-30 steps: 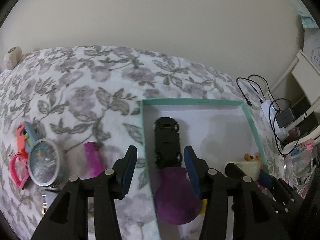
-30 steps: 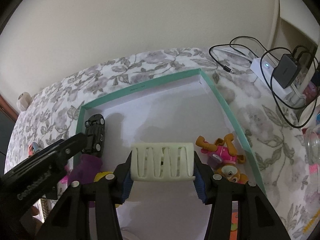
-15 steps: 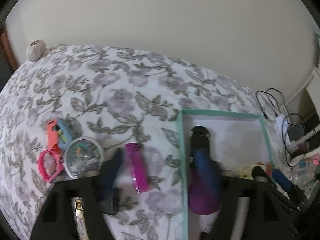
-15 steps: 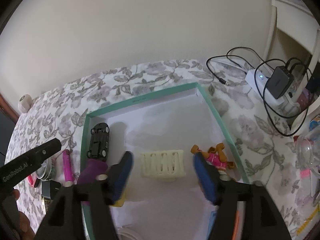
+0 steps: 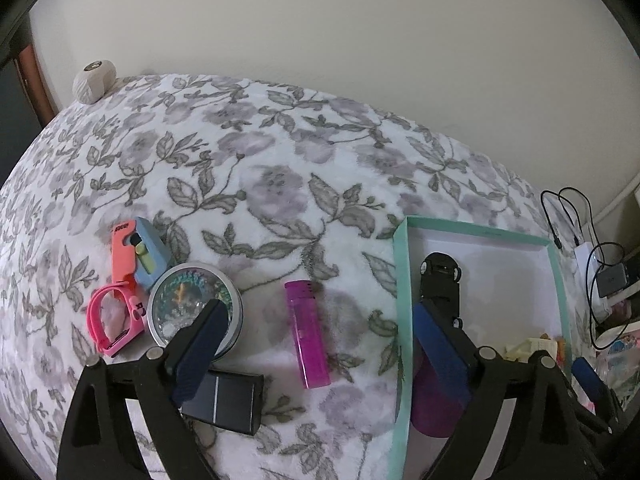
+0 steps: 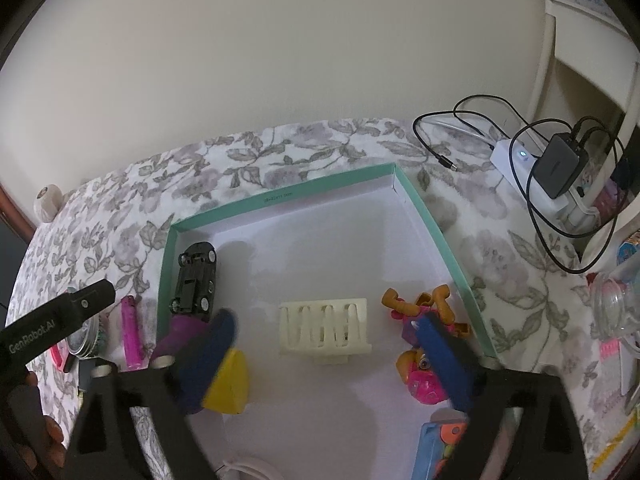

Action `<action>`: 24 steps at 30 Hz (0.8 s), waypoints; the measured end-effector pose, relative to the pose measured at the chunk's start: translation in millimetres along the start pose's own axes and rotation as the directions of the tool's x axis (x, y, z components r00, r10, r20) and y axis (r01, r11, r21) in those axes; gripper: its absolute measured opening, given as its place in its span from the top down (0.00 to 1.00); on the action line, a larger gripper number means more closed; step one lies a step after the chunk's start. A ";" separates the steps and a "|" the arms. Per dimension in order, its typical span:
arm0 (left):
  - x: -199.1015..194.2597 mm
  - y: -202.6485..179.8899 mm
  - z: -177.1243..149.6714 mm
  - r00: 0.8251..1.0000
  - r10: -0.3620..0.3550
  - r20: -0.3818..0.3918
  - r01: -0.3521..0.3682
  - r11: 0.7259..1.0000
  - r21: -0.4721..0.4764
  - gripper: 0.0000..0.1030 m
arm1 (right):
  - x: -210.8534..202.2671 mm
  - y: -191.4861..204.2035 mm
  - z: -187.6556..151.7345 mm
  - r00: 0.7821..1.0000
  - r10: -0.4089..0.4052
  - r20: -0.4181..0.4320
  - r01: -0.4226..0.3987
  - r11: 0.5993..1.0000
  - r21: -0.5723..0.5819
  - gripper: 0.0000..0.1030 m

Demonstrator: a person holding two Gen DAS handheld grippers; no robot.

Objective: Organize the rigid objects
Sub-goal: 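Withdraw both open tools from the tray back over the loose items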

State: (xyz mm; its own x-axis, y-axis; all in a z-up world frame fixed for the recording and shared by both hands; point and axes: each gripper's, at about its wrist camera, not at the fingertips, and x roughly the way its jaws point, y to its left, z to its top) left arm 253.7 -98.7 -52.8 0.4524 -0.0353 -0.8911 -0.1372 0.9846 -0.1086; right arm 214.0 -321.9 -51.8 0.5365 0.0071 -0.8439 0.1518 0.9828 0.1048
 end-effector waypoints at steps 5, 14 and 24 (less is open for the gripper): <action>1.0 2.5 0.4 1.000 0.018 0.015 -0.018 1.000 -0.005 0.00 | 0.8 1.5 -0.3 1.000 -0.006 -0.003 0.006 1.000 -0.006 0.00; 3.3 3.5 0.9 1.000 0.016 0.002 -0.016 1.000 -0.015 0.00 | 3.9 5.5 -1.2 1.000 -0.006 -0.019 0.006 1.000 -0.026 0.00; -10.4 6.8 2.3 0.998 -0.038 -0.041 0.036 0.998 -0.050 0.00 | -13.7 17.8 1.3 1.000 -0.004 -0.005 0.004 0.998 -0.055 0.00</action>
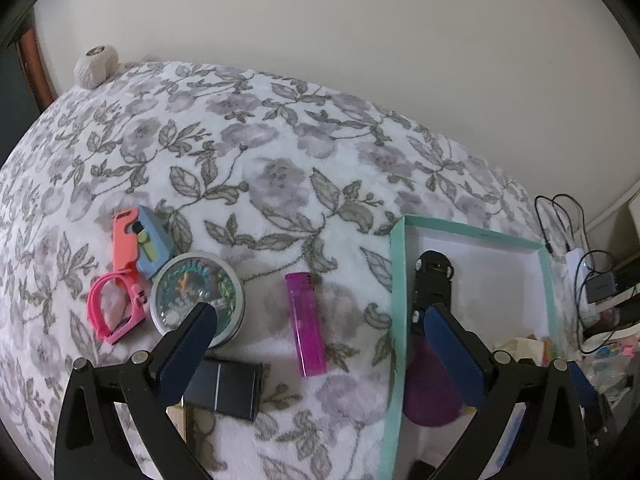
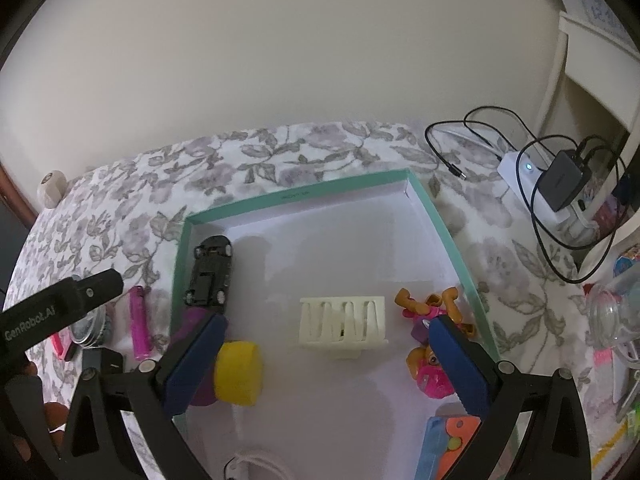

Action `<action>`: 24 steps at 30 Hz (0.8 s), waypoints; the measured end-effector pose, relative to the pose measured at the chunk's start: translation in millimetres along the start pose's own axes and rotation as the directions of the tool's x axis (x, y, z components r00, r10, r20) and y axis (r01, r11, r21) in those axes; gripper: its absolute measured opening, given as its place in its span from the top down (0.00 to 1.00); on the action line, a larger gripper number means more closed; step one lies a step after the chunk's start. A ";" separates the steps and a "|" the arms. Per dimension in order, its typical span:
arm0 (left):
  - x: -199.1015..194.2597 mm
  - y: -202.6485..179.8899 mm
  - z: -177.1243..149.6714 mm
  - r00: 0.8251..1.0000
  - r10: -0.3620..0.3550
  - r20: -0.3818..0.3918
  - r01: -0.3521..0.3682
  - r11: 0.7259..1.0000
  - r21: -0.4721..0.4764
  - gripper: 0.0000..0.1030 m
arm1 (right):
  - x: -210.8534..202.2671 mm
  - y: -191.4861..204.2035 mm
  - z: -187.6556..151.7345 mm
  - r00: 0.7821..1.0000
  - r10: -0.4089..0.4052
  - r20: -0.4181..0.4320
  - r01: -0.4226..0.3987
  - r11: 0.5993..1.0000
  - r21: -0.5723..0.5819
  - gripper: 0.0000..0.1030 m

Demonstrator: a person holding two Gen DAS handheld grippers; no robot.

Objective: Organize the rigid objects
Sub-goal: 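Withdraw both open tools from the tray back over the loose items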

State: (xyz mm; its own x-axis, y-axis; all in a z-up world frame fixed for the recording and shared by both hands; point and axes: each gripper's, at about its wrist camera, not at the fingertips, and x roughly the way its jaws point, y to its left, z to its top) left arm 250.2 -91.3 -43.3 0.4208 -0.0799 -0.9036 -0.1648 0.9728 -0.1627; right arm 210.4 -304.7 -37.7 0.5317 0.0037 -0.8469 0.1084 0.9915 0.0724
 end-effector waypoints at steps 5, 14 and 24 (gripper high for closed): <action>-29.1 3.7 -1.5 0.999 -0.038 0.004 0.038 0.999 -0.021 0.00 | -30.4 11.1 2.1 1.000 0.015 0.026 -0.015 1.000 -0.005 0.00; -81.6 38.5 -18.0 0.999 -0.004 0.053 0.009 0.996 -0.088 0.00 | -96.4 44.7 1.1 0.992 0.071 0.104 -0.069 0.997 -0.026 0.00; -102.7 95.6 -38.4 0.996 0.065 0.066 -0.054 0.985 -0.164 0.00 | -116.1 78.5 -15.1 0.991 0.089 0.096 -0.081 0.993 -0.082 0.00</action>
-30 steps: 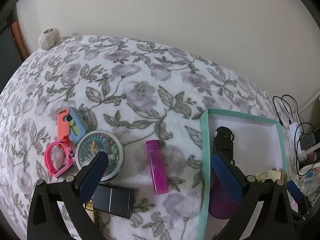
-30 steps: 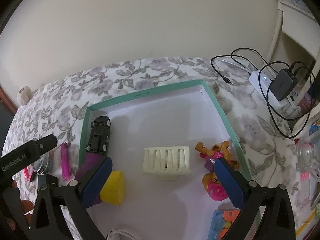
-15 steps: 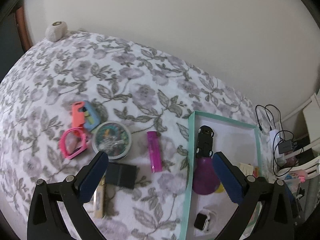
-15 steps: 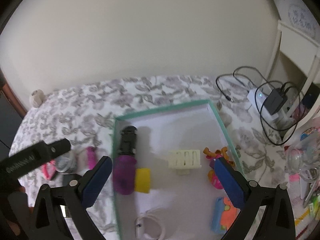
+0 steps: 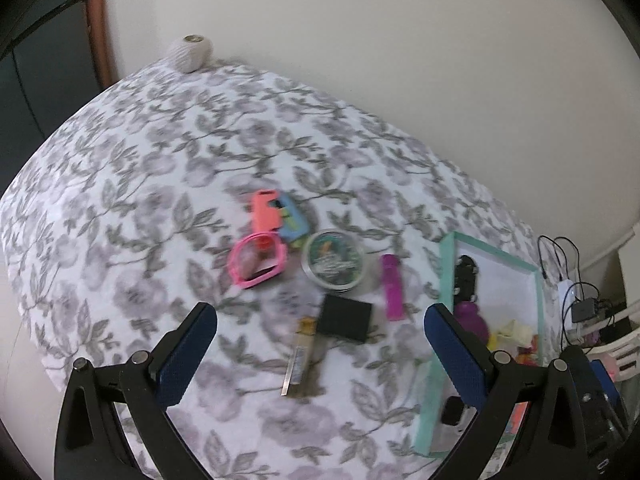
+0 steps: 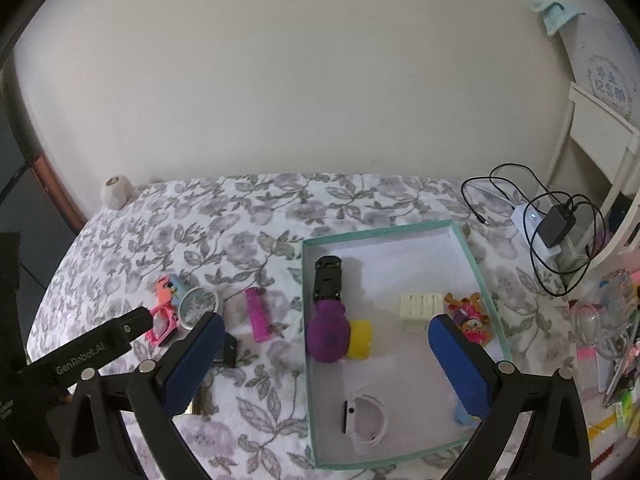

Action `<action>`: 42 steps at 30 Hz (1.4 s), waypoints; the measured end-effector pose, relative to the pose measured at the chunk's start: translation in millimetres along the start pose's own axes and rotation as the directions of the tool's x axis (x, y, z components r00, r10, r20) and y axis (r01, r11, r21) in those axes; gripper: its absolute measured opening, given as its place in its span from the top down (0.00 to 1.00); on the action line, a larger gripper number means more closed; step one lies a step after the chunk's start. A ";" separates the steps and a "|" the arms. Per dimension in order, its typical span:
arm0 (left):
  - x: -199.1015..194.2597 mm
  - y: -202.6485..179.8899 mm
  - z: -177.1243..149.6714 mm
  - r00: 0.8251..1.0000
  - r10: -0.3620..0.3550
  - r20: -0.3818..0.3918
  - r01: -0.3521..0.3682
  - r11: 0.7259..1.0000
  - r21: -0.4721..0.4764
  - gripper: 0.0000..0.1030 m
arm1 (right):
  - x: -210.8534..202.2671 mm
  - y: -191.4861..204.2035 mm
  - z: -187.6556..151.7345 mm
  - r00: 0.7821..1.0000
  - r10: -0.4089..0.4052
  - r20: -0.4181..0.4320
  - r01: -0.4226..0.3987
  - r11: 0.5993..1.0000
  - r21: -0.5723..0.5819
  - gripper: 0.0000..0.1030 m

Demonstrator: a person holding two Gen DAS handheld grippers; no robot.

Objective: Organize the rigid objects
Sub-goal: 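Withdraw both open tools from the tray back over the loose items, then reach the left tool to the gold barcode bar while the right tool approaches the black charger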

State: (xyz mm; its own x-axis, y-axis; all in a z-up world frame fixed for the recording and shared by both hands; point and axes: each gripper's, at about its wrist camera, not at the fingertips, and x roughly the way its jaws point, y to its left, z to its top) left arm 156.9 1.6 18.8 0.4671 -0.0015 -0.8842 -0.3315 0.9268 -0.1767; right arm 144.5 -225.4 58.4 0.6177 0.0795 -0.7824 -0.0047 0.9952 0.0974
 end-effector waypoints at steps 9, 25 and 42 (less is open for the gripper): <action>3.3 52.4 4.8 0.999 -0.002 -0.034 -0.001 0.997 -0.077 0.00 | 11.1 29.5 -6.7 0.999 0.027 -0.032 -0.029 0.998 -0.056 0.00; 25.3 106.9 9.5 0.994 0.020 -0.106 -0.040 0.982 -0.185 0.00 | 77.0 102.5 -44.8 0.978 0.076 -0.192 -0.112 0.976 -0.189 0.00; 93.8 67.9 -19.8 0.946 -0.008 -0.325 -0.007 0.999 -0.047 0.00 | 87.3 65.1 -36.7 0.983 0.002 -0.181 -0.025 0.992 -0.126 0.00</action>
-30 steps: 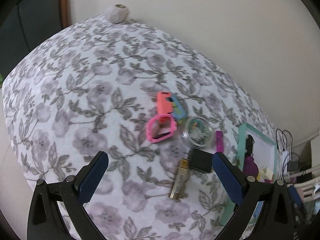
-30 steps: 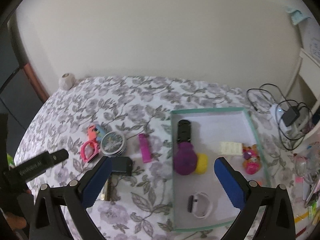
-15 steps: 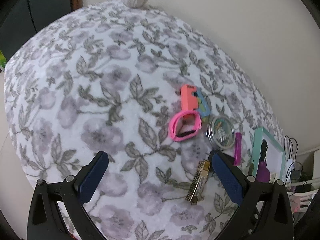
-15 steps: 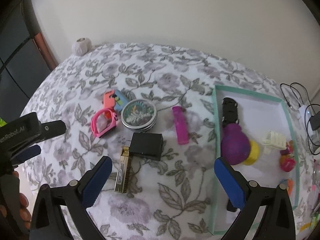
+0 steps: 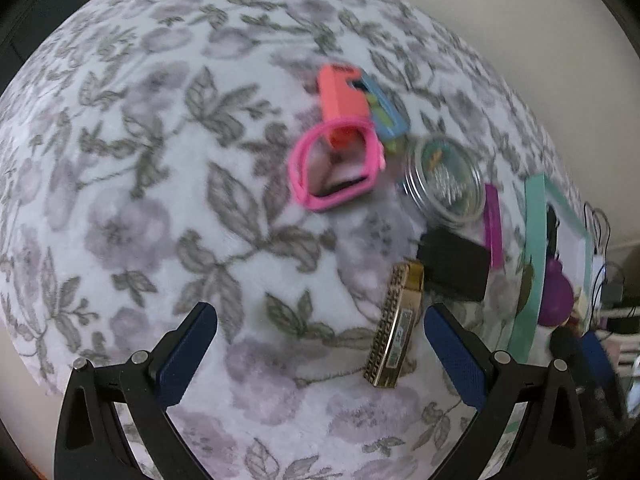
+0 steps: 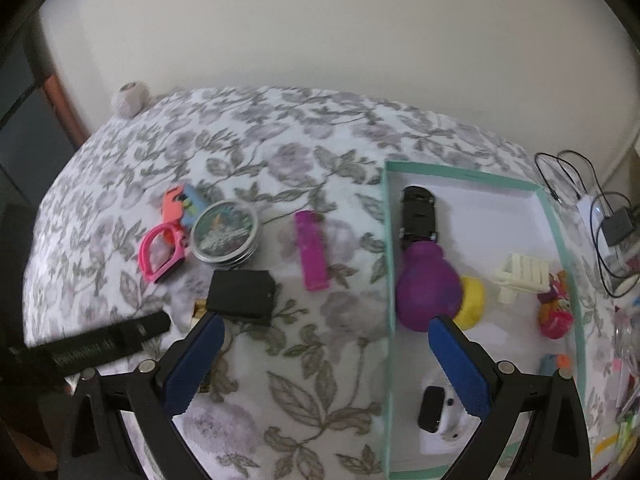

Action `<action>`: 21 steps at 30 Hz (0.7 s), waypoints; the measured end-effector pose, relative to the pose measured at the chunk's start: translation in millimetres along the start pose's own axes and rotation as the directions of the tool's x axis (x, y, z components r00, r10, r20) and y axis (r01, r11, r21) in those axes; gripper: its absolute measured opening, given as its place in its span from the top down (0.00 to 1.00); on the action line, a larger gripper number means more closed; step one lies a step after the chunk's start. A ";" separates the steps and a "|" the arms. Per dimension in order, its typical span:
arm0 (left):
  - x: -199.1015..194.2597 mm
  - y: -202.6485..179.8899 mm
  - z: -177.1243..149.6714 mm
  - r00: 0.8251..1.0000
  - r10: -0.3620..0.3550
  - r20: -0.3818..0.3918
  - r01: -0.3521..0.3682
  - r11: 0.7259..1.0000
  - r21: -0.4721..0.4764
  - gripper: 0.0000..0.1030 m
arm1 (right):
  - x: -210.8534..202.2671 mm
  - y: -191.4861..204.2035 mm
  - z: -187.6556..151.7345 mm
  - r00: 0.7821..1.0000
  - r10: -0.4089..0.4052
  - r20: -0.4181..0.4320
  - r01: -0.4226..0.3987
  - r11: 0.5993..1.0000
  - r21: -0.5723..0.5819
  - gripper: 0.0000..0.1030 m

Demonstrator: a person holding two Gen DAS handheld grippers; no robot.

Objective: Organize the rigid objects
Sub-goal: 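Reach the left tool to the gold barcode bar while the right tool approaches the black charger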

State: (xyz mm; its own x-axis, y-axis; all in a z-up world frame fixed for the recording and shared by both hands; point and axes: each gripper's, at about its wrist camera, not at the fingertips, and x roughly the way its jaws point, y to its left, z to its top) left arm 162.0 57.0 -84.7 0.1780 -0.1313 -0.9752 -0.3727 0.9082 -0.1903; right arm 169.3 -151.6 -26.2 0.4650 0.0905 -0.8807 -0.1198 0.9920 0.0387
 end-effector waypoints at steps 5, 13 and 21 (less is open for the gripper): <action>11.1 -21.8 -5.7 0.999 0.024 -0.027 -0.022 0.996 0.083 0.00 | -3.8 -10.1 1.6 1.000 -0.005 0.011 0.004 0.999 0.034 0.00; 33.8 -41.6 -16.6 0.992 0.113 -0.053 -0.102 0.979 0.175 0.00 | -3.5 -12.6 1.5 1.000 -0.004 0.014 0.003 0.999 0.042 0.00; 46.3 -59.6 -29.5 0.980 0.200 -0.017 -0.191 0.955 0.226 0.01 | -1.5 -9.8 1.0 1.000 0.004 0.018 -0.005 0.999 0.036 0.00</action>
State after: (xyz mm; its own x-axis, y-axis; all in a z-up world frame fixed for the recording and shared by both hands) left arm 165.6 -14.9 -121.9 0.0843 0.0460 -0.9954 -0.1836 0.9825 0.0299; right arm 170.6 -161.3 -24.8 0.4803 0.0964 -0.8718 -0.0903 0.9941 0.0601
